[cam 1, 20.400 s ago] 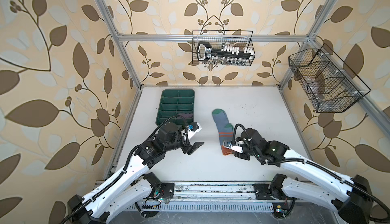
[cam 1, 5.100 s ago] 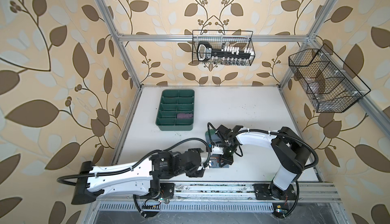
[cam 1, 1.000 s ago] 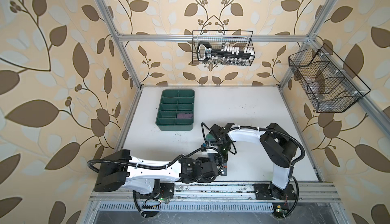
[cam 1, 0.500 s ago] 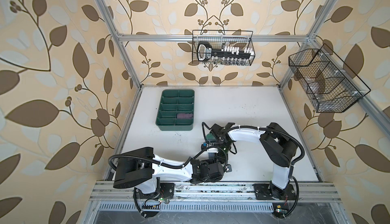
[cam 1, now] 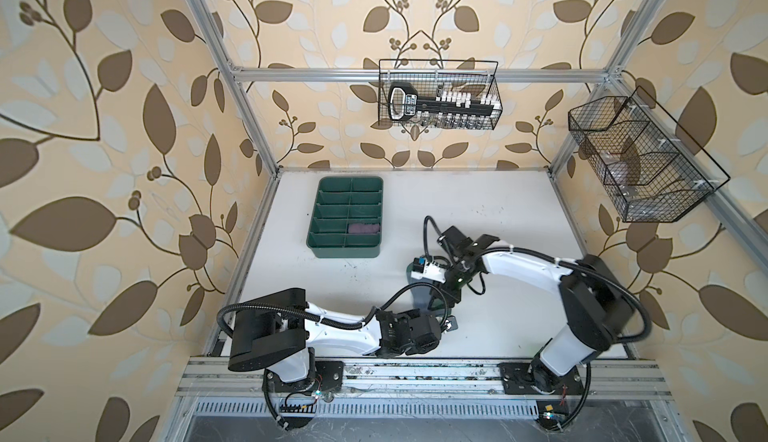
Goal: Roll the socks
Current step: 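Open the right gripper and lift it away while left gripper holds the roll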
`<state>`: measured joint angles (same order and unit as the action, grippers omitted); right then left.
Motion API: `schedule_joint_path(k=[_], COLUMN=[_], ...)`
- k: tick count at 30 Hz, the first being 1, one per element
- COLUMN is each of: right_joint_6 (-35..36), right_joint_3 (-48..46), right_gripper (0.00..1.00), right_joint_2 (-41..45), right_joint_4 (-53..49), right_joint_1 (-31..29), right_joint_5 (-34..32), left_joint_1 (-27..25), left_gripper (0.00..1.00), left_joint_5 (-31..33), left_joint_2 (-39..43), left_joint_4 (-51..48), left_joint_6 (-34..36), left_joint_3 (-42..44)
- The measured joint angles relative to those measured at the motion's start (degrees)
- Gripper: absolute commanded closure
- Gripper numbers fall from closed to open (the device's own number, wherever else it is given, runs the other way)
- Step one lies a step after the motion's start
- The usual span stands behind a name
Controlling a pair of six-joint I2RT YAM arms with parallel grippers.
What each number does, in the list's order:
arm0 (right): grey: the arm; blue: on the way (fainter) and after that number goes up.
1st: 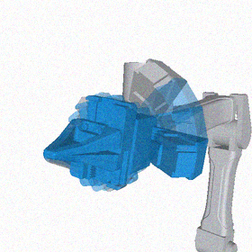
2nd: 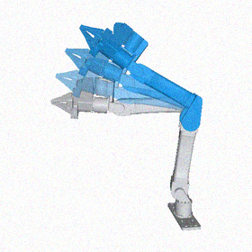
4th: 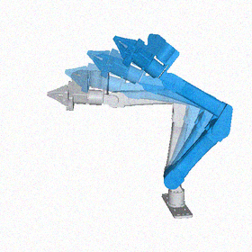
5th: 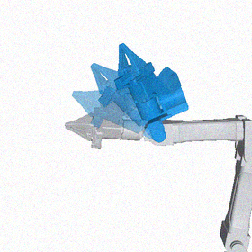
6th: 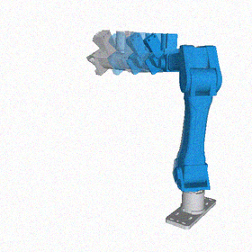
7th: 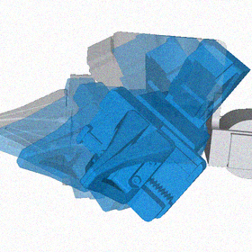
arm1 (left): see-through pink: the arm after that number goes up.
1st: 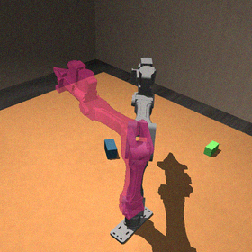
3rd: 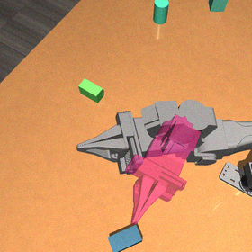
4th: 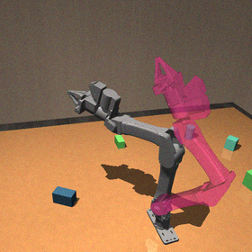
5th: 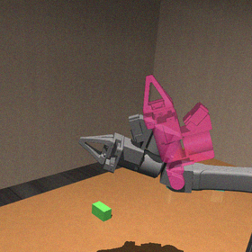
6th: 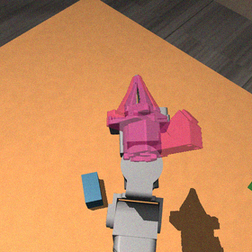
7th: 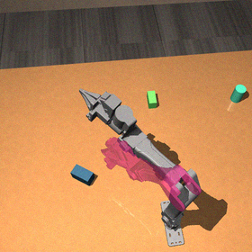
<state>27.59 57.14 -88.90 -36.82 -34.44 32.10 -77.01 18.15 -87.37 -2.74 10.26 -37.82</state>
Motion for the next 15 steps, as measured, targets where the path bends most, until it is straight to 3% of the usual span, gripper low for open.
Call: schedule_joint_path(k=[4,7,10,15], right_joint_6=[-3.19,-6.45,-6.78,-0.42], right_joint_3=[-2.69,-4.76,-7.54,-13.70], right_gripper=[0.43,0.46,0.49,0.54], right_joint_2=[14.69,26.34,38.36,55.98], right_joint_4=[5.44,10.34,13.53,11.15], right_joint_1=[6.86,11.50,12.39,10.78], right_joint_5=[-3.45,-12.17,-19.34,-21.14], left_joint_1=[1.70,5.84,11.41,19.04], left_gripper=[1.00,1.00,1.00,1.00], left_joint_5=[-3.45,-10.99,-20.52,-36.92], left_joint_2=[-0.33,-0.94,-2.82,-9.97], left_joint_4=[-0.74,-3.67,-6.91,-12.68], left_joint_6=[0.04,0.28,0.61,2.27], left_joint_3=[-1.25,-3.91,-7.30,-15.39])
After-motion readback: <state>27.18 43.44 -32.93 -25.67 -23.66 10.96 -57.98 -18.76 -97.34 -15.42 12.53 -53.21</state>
